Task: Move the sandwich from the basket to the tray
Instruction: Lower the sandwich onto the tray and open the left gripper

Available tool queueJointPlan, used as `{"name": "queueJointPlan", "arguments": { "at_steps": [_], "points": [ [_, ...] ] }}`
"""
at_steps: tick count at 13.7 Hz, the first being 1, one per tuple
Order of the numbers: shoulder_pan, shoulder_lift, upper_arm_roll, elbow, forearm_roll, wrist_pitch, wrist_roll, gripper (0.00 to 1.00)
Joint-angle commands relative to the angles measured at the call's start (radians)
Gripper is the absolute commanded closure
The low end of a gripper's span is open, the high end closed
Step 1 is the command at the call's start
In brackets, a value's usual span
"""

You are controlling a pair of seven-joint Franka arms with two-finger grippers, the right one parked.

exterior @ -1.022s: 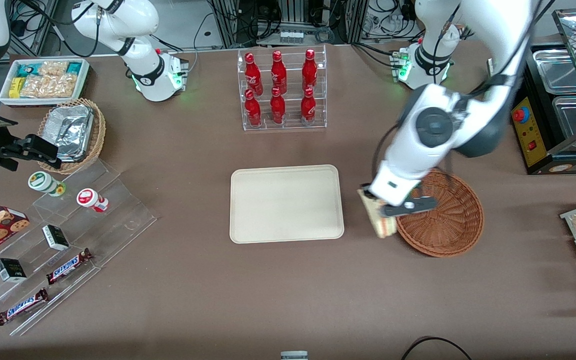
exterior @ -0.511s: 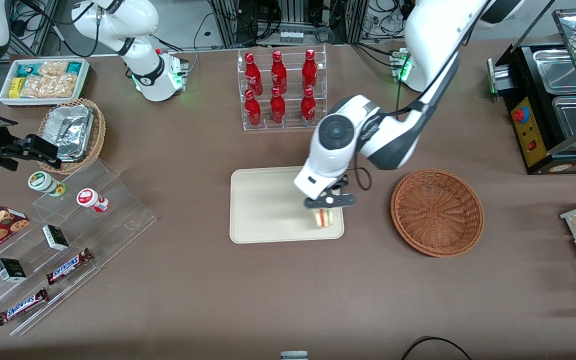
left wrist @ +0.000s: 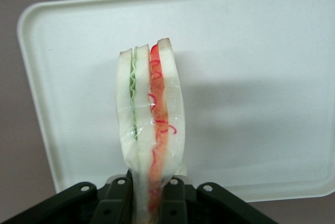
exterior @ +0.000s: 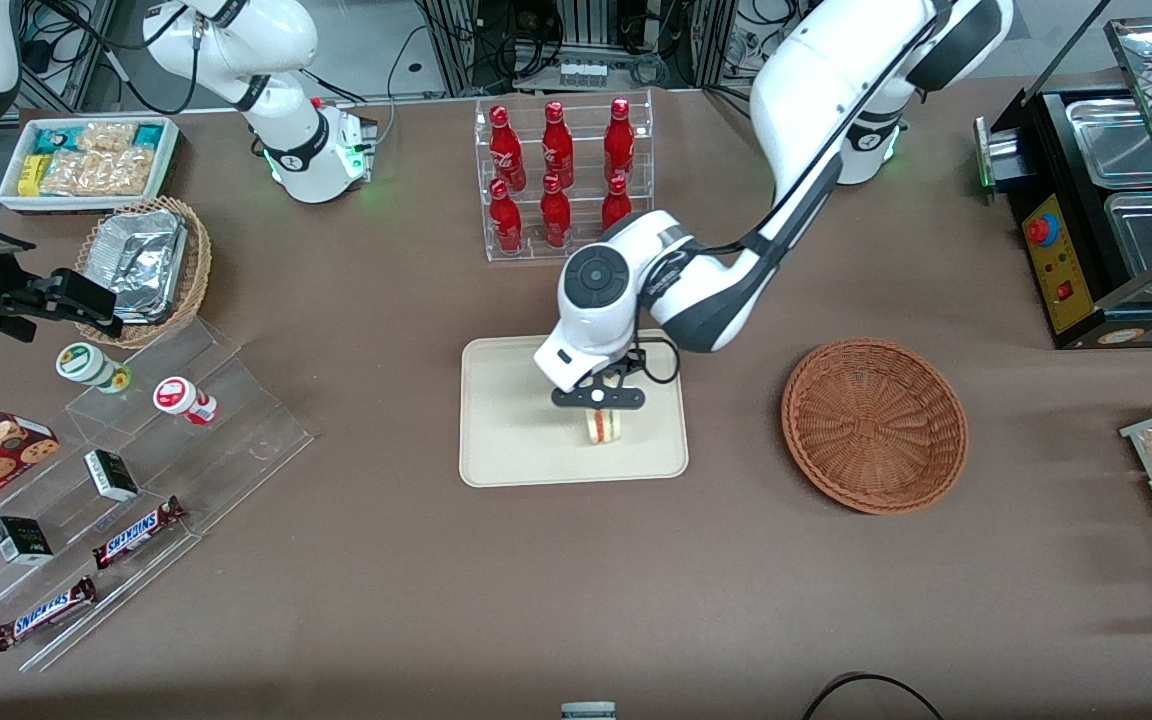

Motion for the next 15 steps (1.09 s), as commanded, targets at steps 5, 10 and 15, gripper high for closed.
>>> {"name": "queueJointPlan", "arguments": {
  "at_steps": [5,10,15],
  "points": [
    [-0.05,0.075,0.009,0.067,0.025,0.021,-0.027,0.81],
    [-0.064,0.107,0.012,0.068,0.06,0.041,-0.046,0.71],
    [-0.063,0.089,0.012,0.068,0.062,0.035,-0.06,0.0]
  ]
}}
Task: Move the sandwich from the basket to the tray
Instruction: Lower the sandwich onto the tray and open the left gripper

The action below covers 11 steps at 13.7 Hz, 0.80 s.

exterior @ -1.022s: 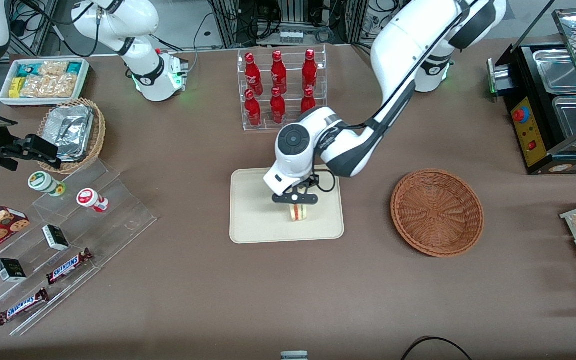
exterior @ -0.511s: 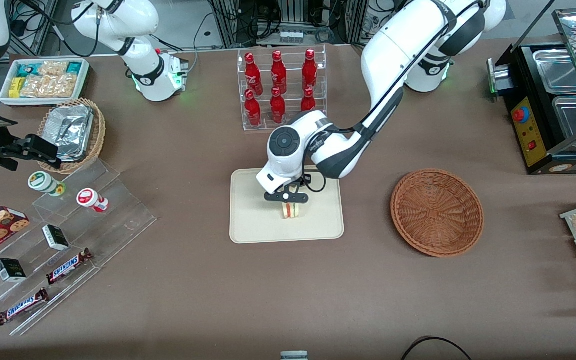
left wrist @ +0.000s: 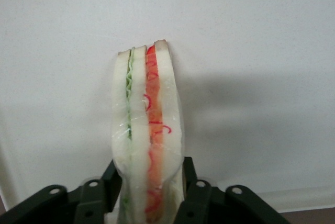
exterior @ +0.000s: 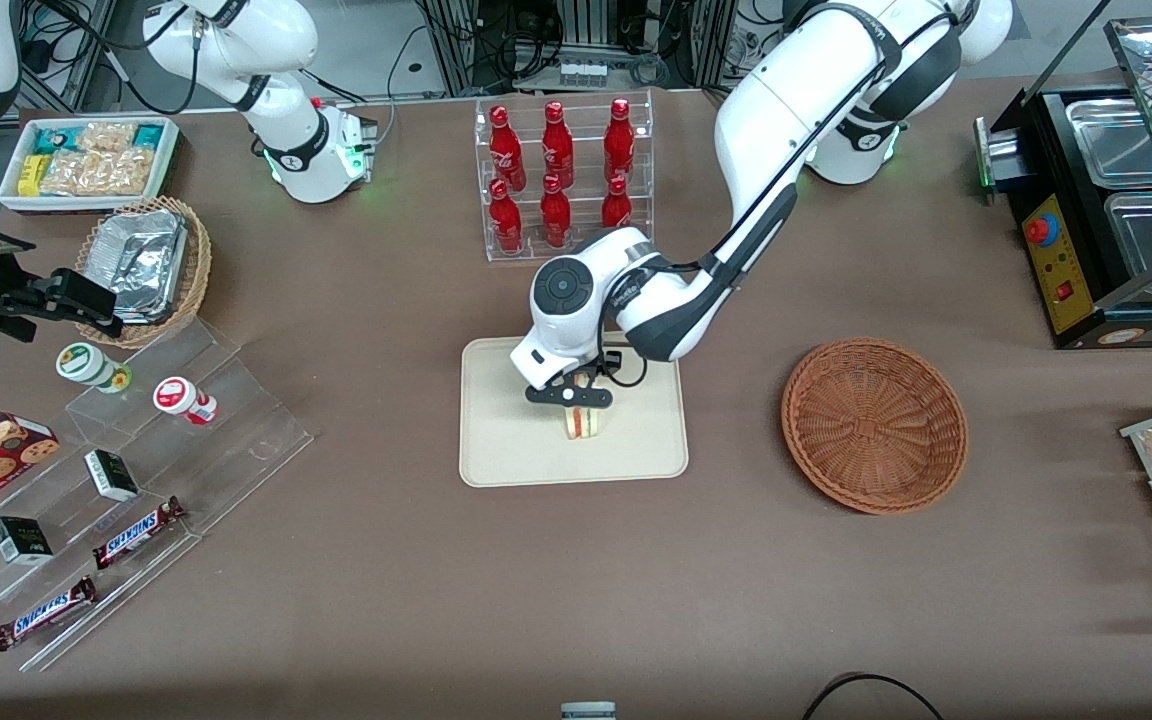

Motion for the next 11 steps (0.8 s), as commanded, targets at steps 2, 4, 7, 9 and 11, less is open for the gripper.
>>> {"name": "queueJointPlan", "arguments": {
  "at_steps": [2,4,7,9,11],
  "points": [
    [-0.005,-0.047,0.013,0.028,0.017,-0.02,-0.037,0.0],
    [0.011,-0.109,0.015,0.028,0.011,-0.072,-0.039,0.0],
    [0.067,-0.224,0.015,0.017,0.009,-0.173,-0.037,0.0],
    [0.124,-0.303,0.013,0.017,0.011,-0.293,-0.021,0.0],
    [0.184,-0.375,0.013,0.002,0.009,-0.342,-0.008,0.0]
  ]
}}
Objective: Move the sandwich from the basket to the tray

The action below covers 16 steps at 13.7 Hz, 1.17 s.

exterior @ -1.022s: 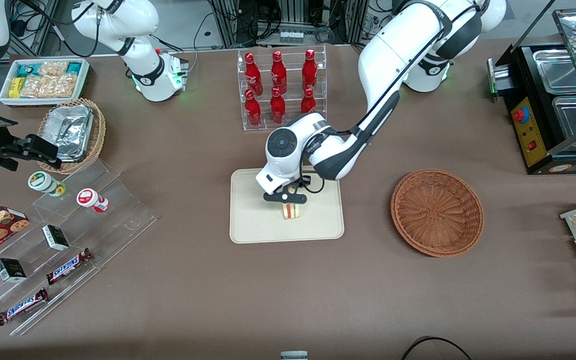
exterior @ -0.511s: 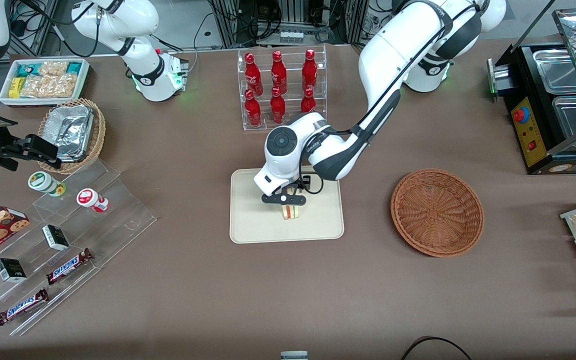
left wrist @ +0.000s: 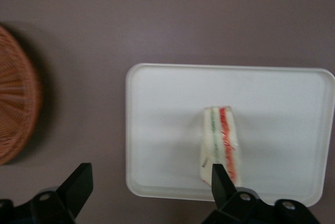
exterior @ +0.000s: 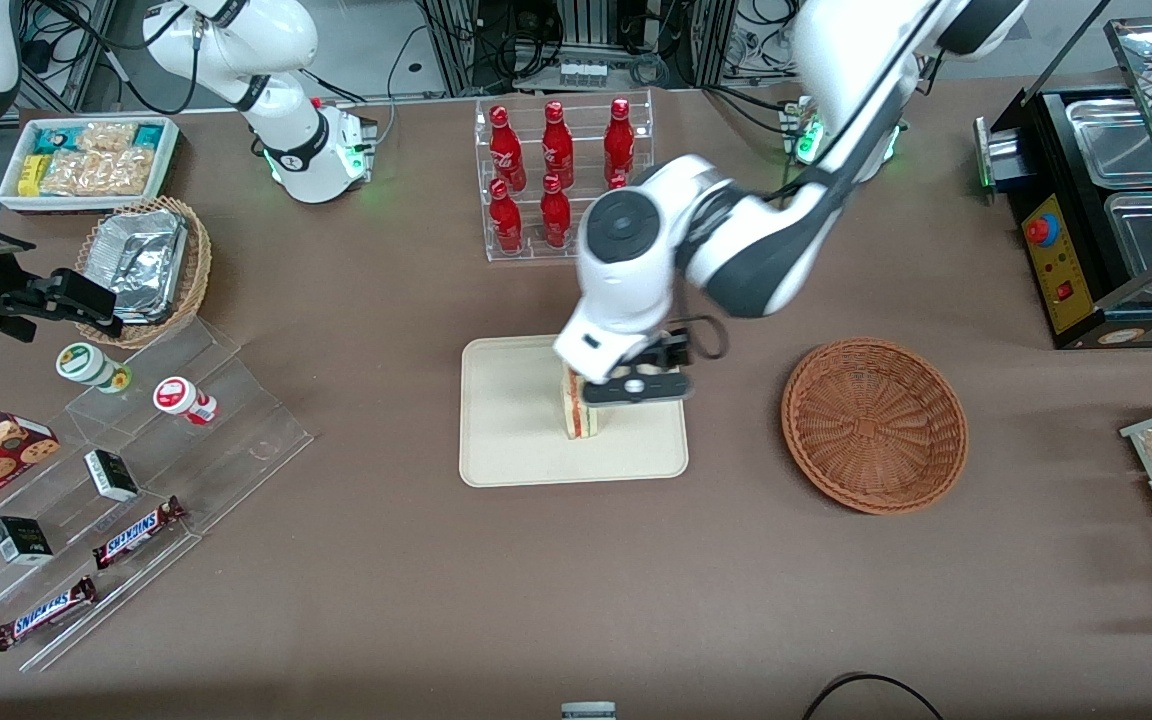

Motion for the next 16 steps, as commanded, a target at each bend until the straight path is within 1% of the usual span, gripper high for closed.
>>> {"name": "queueJointPlan", "arguments": {
  "at_steps": [1,2,4,5,8,10,12,13,14,15,16],
  "points": [
    [0.082,-0.114,-0.004,-0.055,0.007,-0.053,0.045,0.0],
    [0.118,-0.14,-0.005,-0.055,0.003,-0.088,0.096,0.0],
    [0.179,-0.187,-0.004,-0.057,-0.045,-0.145,0.18,0.0],
    [0.22,-0.21,-0.005,-0.06,-0.052,-0.17,0.232,0.0],
    [0.291,-0.267,-0.005,-0.074,-0.072,-0.204,0.316,0.0],
    [0.326,-0.3,-0.004,-0.091,-0.106,-0.213,0.384,0.0],
    [0.378,-0.326,-0.004,-0.095,-0.114,-0.237,0.452,0.0],
    [0.391,-0.335,-0.001,-0.095,-0.132,-0.256,0.504,0.0],
    [0.403,-0.35,0.015,-0.097,-0.138,-0.266,0.547,0.0],
    [0.399,-0.362,0.051,-0.097,-0.143,-0.277,0.587,0.0],
    [0.393,-0.376,0.087,-0.097,-0.17,-0.288,0.63,0.0]
  ]
}}
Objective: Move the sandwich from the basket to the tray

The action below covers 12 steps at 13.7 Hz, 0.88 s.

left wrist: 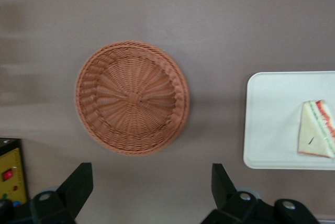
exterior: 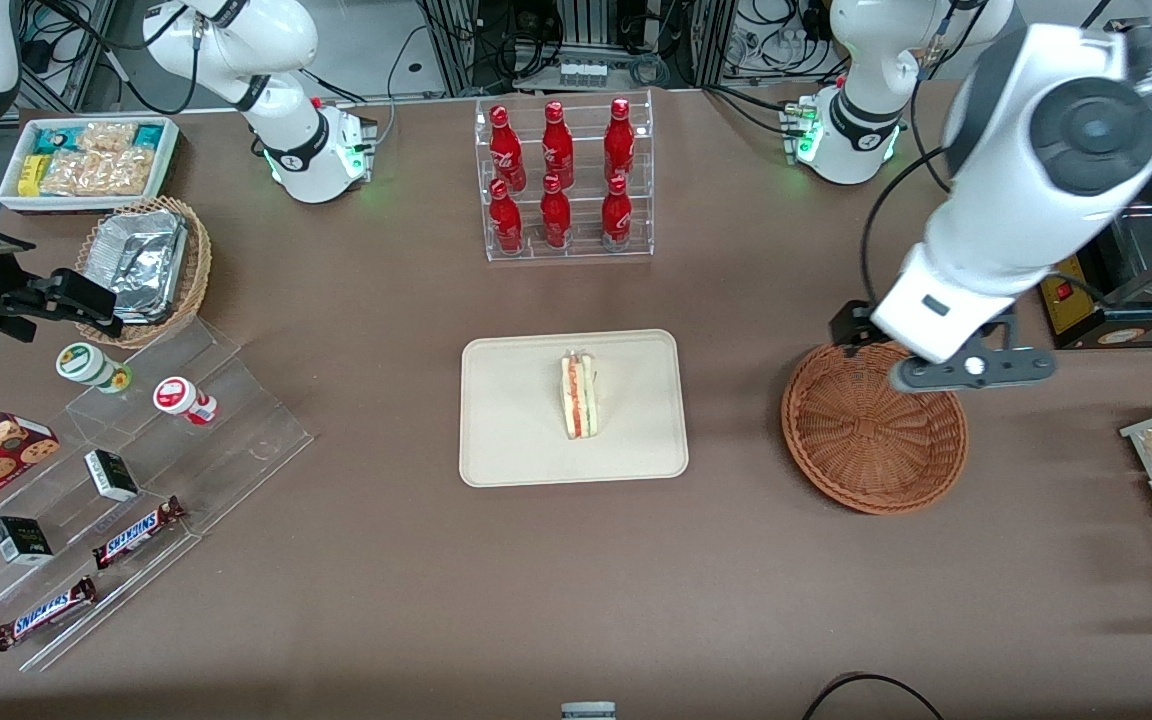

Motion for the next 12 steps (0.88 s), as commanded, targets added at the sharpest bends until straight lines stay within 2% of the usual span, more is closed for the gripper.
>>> {"name": "queueJointPlan", "arguments": {
  "at_steps": [1,6,9,12],
  "points": [
    [0.002,-0.07,0.077,-0.035,-0.06,-0.029,0.128,0.0],
    [-0.08,-0.125,0.261,-0.049,-0.078,-0.069,0.253,0.0],
    [-0.071,-0.195,0.309,-0.139,-0.101,-0.051,0.342,0.0],
    [-0.054,-0.205,0.309,-0.142,-0.101,-0.045,0.342,0.0]
  ]
}}
